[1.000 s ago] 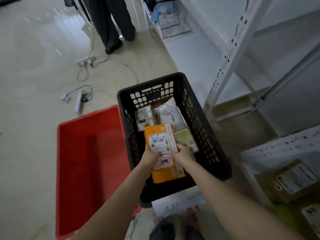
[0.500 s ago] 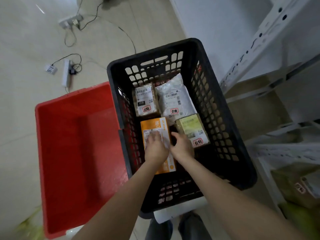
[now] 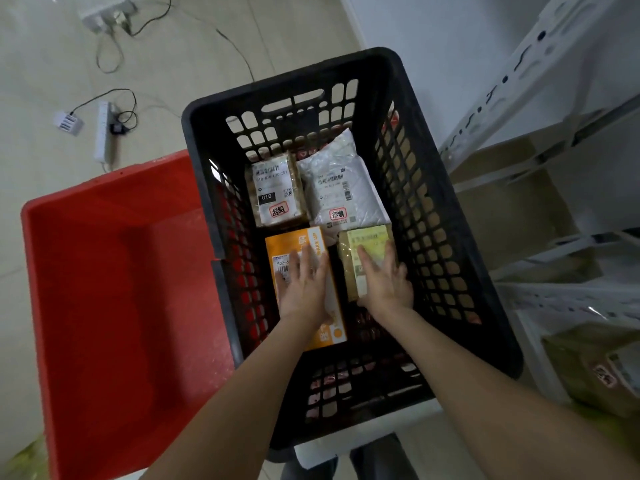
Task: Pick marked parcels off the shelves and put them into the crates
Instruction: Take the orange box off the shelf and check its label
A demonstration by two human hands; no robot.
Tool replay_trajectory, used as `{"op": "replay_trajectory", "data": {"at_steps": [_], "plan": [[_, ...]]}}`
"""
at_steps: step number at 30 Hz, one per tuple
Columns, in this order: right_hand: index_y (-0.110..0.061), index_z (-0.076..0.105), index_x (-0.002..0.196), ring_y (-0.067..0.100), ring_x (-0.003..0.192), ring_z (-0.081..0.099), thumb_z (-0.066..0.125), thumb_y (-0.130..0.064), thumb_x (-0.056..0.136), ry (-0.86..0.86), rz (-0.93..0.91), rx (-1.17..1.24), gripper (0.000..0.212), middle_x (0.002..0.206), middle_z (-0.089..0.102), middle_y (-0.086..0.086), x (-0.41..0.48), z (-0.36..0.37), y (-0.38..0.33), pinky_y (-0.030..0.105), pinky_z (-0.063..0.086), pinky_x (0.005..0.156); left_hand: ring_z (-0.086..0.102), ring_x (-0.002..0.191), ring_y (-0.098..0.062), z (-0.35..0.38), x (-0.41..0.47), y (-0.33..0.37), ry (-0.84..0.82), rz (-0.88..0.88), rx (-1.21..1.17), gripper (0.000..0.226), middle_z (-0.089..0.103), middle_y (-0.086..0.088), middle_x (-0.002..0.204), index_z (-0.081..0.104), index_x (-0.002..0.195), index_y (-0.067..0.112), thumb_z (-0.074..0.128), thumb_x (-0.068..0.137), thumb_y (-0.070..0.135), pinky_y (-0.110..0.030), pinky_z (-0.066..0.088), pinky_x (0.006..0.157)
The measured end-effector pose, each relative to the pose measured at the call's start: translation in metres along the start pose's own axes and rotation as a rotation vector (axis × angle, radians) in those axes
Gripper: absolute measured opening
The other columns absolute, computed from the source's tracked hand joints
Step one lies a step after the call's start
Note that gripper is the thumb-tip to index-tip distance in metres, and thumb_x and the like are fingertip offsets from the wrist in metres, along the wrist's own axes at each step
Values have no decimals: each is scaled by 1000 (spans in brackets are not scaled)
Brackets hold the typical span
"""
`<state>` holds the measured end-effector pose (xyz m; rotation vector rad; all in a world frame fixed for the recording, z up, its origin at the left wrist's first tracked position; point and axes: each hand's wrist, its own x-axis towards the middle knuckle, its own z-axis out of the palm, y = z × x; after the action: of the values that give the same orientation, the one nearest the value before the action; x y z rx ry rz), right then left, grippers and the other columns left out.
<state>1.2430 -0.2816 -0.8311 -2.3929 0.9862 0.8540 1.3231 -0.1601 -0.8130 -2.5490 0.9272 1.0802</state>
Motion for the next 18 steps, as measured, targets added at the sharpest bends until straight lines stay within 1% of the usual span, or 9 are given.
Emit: {"op": "replay_trajectory", "data": {"at_steps": [1, 2, 5, 7, 8, 10, 12, 15, 18], "plan": [[-45, 3, 148, 40, 138, 16, 77, -28, 79, 21, -19, 6, 103, 155, -17, 10, -1, 2, -1, 46, 43, 101, -23, 144, -32, -1, 1, 0, 7, -15, -17, 126, -30, -9, 155, -23, 148, 22, 76, 75, 45, -55, 4, 116], [-44, 6, 148, 40, 140, 14, 76, -25, 80, 34, -36, 5, 100, 155, -17, 10, -1, 5, 0, 46, 42, 102, -22, 144, -31, -1, 1, 0, 13, -25, -25, 127, -29, -8, 156, -23, 149, 20, 77, 74, 46, -54, 4, 116], [-45, 5, 148, 39, 144, 7, 69, -8, 83, 17, -48, -1, 98, 155, -20, 9, 0, 6, 9, 45, 37, 107, -21, 145, -29, -2, 0, 1, 19, -43, -41, 127, -27, -7, 156, -20, 149, 17, 78, 73, 45, -52, 5, 117], [-44, 2, 149, 38, 146, 2, 66, -2, 83, 5, -69, -49, 101, 157, -19, 10, -1, 1, 15, 46, 23, 116, -19, 146, -28, -4, -1, 2, 21, -58, -66, 125, -26, -6, 157, -18, 150, 16, 78, 74, 42, -51, 7, 118], [-44, 0, 150, 37, 147, -1, 65, 0, 83, -5, -73, -73, 102, 157, -19, 10, -2, -2, 17, 47, 15, 119, -17, 146, -29, -6, -2, 3, 21, -62, -72, 123, -25, -6, 157, -16, 151, 16, 78, 75, 41, -51, 8, 118], [-43, -1, 150, 35, 147, -7, 64, -1, 84, -31, -71, -92, 102, 158, -19, 9, -8, -7, 16, 48, 7, 119, -13, 147, -30, -11, -6, 4, 13, -71, -79, 121, -21, -8, 158, -13, 152, 16, 78, 75, 40, -50, 11, 118], [-41, -1, 151, 33, 147, -10, 66, -8, 85, -31, -81, -90, 99, 158, -19, 7, -16, -12, 13, 48, 5, 120, -7, 148, -30, -18, -15, 6, 14, -87, -51, 119, -16, -9, 159, -10, 152, 15, 77, 75, 41, -50, 15, 118], [-35, 2, 151, 33, 147, -6, 70, -16, 84, 13, -101, -74, 97, 159, -12, 8, -32, -27, 9, 46, 8, 119, -2, 148, -30, -37, -35, 8, 28, -75, 42, 115, -9, -11, 160, -8, 152, 14, 75, 78, 43, -47, 18, 118], [-30, 7, 151, 32, 147, -2, 65, -20, 88, 78, -92, -28, 86, 159, -4, 7, -58, -53, 6, 44, 13, 117, 3, 147, -31, -63, -57, 12, 67, -7, 113, 110, -7, -12, 160, -7, 152, 13, 70, 81, 45, -44, 19, 118]]}}
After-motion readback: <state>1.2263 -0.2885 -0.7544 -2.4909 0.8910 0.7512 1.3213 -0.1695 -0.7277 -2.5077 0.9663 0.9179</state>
